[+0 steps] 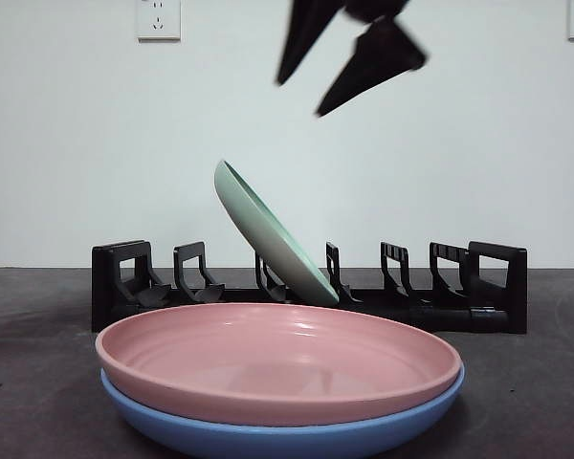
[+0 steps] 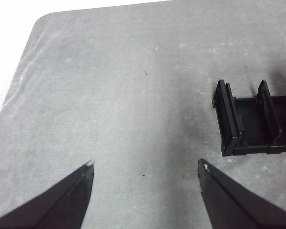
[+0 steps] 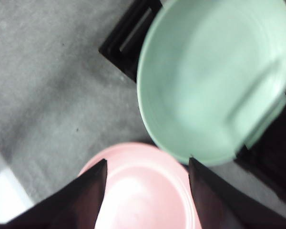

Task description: Place the plate

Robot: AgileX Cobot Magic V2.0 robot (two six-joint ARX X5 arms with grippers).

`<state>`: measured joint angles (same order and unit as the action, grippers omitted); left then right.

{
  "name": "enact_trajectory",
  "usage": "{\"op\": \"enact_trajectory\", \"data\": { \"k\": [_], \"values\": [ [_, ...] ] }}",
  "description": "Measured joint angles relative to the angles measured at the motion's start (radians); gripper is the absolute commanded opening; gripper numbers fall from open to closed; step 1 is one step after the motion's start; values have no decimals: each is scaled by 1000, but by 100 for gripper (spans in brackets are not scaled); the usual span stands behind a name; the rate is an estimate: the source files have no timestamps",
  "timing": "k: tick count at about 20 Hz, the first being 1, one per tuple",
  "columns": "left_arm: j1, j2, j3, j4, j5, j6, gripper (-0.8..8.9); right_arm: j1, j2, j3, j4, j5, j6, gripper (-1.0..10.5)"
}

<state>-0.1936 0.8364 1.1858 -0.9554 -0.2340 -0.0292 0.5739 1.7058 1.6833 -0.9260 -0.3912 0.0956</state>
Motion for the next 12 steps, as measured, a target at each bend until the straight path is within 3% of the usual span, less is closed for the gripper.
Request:
{"op": "enact_trajectory", "data": {
  "k": [5, 12],
  "values": [
    [0, 0, 0, 0, 0, -23, 340, 57, 171, 161, 3, 78, 0, 265],
    [0, 0, 0, 10, 0, -39, 340, 99, 239, 181, 103, 133, 0, 276]
  ]
}}
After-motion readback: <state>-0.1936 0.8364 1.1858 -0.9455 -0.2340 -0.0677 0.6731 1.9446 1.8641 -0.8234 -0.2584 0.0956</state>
